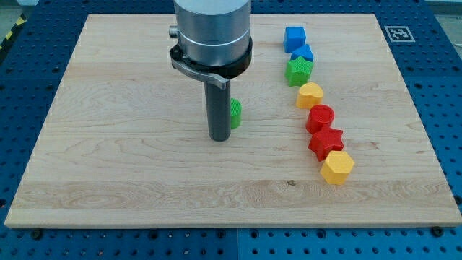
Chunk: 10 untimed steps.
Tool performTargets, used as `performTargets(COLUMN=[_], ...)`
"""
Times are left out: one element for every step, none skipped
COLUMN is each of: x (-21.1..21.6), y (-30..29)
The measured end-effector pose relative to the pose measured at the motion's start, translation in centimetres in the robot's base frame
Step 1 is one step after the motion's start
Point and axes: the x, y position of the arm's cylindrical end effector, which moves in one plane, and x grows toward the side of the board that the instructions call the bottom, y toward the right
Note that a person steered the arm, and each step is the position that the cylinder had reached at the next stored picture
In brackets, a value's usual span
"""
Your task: Move the green circle parallel to the green star
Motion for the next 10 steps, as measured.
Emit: performTargets(x=[0.0, 0.0, -0.1, -1.6, -3.2, -4.6, -5.6, -7.3, -9.2, -11.1], y=[1.8, 2.1, 1.0, 0.3, 0.3, 0.3, 0.3, 0.3, 0.3, 0.3])
